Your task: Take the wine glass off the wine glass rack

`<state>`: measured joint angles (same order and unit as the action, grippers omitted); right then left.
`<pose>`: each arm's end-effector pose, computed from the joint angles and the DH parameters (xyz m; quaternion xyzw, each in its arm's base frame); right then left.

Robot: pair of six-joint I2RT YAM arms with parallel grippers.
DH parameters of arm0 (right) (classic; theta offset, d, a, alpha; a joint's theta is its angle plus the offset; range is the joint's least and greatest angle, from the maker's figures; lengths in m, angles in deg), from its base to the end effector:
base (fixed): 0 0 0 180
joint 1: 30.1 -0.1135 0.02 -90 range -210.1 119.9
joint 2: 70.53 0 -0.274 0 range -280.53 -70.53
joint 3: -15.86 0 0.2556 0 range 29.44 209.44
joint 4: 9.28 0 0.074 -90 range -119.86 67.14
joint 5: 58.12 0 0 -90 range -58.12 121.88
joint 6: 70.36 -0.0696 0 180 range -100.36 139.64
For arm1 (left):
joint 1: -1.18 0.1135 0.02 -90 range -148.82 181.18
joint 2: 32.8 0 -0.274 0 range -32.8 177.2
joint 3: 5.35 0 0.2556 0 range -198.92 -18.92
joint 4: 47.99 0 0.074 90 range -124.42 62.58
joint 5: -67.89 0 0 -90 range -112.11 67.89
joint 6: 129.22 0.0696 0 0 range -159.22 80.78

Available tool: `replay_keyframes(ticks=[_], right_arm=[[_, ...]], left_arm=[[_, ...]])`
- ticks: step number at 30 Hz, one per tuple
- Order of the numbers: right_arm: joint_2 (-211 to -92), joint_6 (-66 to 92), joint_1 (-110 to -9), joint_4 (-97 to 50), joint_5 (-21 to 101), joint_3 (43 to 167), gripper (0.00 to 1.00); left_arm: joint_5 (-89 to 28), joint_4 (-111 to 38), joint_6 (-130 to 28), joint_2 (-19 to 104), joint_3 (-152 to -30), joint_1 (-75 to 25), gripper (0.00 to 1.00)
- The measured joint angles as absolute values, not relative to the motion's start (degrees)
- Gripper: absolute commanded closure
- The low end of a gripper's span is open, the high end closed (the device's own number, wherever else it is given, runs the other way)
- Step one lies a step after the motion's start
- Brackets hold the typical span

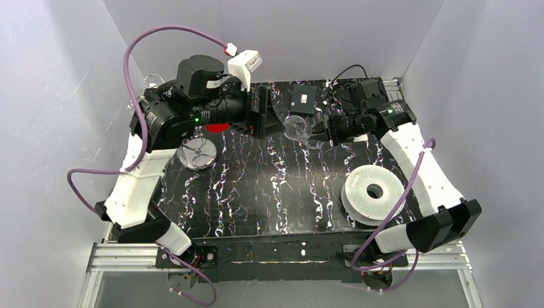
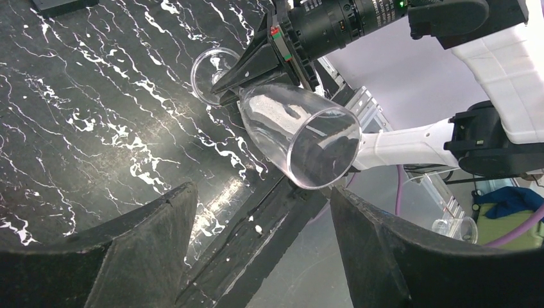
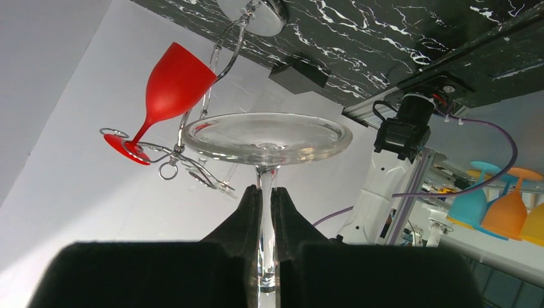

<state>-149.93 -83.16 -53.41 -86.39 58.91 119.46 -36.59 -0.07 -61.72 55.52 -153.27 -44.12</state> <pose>0.2490 0.1417 0.3791 -0.5322 -0.7563 -0.3761 0.0574 0.1844 -0.2111 0.6365 0.2196 0.5948 -0.4951 0.5941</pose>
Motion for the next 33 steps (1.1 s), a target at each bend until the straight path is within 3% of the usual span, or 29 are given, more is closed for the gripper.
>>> replay_keyframes(ticks=[4,8,12,16,22,27,29,33], right_arm=[[-150.8,-82.3,-53.4,-86.9,58.6,120.1,0.99],[-150.8,-82.0,-53.4,-87.4,58.6,120.1,0.99],[-150.9,-81.8,-53.4,-87.7,58.0,120.1,0.99],[-152.0,-80.9,-53.2,-88.0,58.0,120.1,0.99],[-152.2,-81.7,-52.8,-89.1,58.1,120.1,0.98],[-152.2,-80.1,-52.8,-88.9,58.1,120.1,0.44],[-152.1,-78.0,-52.8,-88.4,58.3,120.1,0.33],[-152.0,-74.3,-52.4,-88.4,58.1,120.1,0.23]], left_arm=[[-36.2,-0.6,-61.1,57.2,-153.3,-44.9,0.31],[-35.4,-0.9,-59.8,60.1,-153.6,-45.8,0.42],[-34.3,-0.9,-58.2,62.7,-153.9,-46.3,0.66],[-33.2,-0.9,-57.0,62.9,-153.9,-47.0,0.98],[-27.2,1.0,-54.7,63.2,-153.9,-47.3,1.00],[-25.3,1.3,-54.7,63.3,-154.2,-48.0,1.00],[-24.9,1.4,-54.8,63.3,-154.4,-48.0,1.00],[-22.8,2.2,-54.4,63.3,-154.4,-48.1,1.00]])
